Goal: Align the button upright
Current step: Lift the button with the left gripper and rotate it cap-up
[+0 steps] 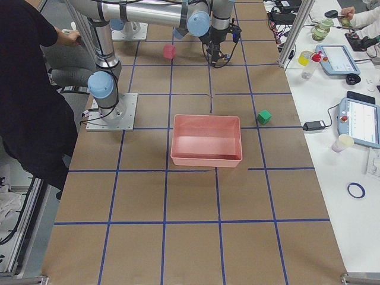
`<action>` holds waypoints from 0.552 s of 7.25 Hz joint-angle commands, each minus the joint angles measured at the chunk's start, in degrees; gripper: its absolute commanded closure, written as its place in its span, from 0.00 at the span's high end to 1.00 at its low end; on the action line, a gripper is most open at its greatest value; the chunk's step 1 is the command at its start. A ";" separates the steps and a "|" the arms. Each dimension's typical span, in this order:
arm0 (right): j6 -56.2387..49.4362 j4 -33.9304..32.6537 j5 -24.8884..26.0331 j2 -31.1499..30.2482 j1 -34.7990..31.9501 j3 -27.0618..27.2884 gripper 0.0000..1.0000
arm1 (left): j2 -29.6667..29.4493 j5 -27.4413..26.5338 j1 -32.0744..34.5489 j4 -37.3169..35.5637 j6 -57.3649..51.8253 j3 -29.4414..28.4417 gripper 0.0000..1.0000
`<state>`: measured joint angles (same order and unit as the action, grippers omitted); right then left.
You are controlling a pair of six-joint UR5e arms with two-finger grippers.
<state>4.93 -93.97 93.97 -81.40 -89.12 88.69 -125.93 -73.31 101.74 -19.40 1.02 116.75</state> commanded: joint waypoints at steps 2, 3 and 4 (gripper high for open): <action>-0.01 0.02 0.08 -0.17 0.00 0.08 1.00 | 9.71 0.10 0.56 25.91 8.99 -5.37 0.00; -0.01 -0.07 0.08 -0.17 0.00 0.08 1.00 | 12.27 0.01 0.56 36.34 9.44 -7.22 0.00; -0.01 0.02 0.08 -0.17 0.00 0.17 1.00 | 14.21 0.01 0.65 46.80 12.05 -10.37 0.00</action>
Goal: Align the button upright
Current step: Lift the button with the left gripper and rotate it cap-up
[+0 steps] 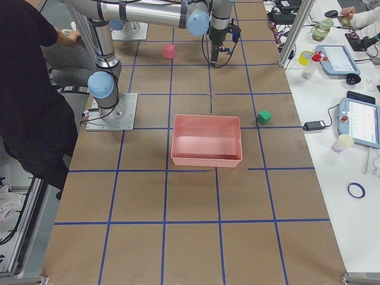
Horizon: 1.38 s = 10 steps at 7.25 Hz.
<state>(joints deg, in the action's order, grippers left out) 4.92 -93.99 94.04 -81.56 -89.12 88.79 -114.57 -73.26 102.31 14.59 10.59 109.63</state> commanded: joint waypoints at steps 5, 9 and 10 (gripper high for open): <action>0.00 -0.05 0.09 0.00 0.00 0.51 1.00 | 2.43 3.35 1.14 51.55 21.09 -14.97 0.00; -1.56 -0.05 -0.44 -0.61 0.00 0.42 1.00 | -7.58 9.97 0.70 63.06 18.95 -26.62 0.00; -2.71 0.04 -0.70 -1.22 0.00 0.33 1.00 | -8.82 10.06 0.70 63.97 18.94 -27.97 0.00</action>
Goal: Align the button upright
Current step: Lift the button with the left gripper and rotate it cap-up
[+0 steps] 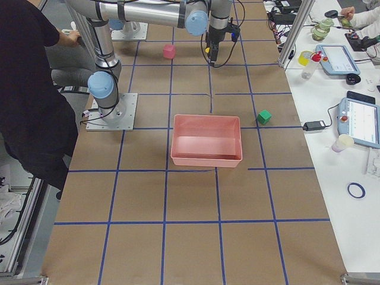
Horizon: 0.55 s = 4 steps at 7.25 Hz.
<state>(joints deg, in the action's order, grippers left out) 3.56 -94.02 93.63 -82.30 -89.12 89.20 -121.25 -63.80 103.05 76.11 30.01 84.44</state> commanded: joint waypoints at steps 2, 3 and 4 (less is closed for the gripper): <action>-6.80 -0.02 -0.37 -1.11 0.00 0.01 1.00 | -2.76 0.70 -1.35 2.55 0.22 -1.30 0.00; -6.82 -0.02 -0.37 -1.20 0.00 -0.08 1.00 | -3.46 0.96 -1.36 2.46 0.13 -1.12 0.07; -6.82 -0.02 -0.55 -1.20 0.00 -0.08 1.00 | -3.91 3.05 -1.45 2.38 0.05 -1.12 0.11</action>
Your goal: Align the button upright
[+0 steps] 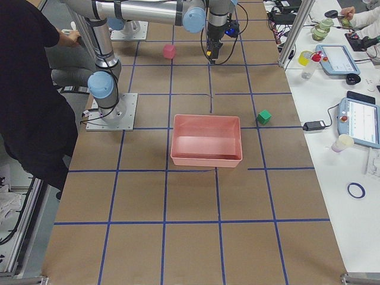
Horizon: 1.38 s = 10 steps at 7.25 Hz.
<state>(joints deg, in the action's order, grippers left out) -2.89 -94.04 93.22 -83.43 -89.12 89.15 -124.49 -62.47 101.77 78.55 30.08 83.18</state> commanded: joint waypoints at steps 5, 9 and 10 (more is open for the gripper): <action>-0.37 0.00 -1.90 -0.42 -0.09 -0.03 1.00 | 1.08 0.33 -1.82 -0.85 5.60 -0.73 0.99; -0.45 0.08 -1.81 -0.42 -0.17 0.05 1.00 | 14.17 -8.88 -5.25 1.42 -4.72 -0.13 0.99; -0.45 0.08 -1.81 -0.42 -0.17 0.05 1.00 | 16.98 -11.60 -6.05 2.21 -10.68 -0.13 1.00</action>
<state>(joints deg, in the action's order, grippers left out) -3.33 -93.96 91.40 -83.85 -89.29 89.19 -110.91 -70.93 96.63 79.78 25.64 83.01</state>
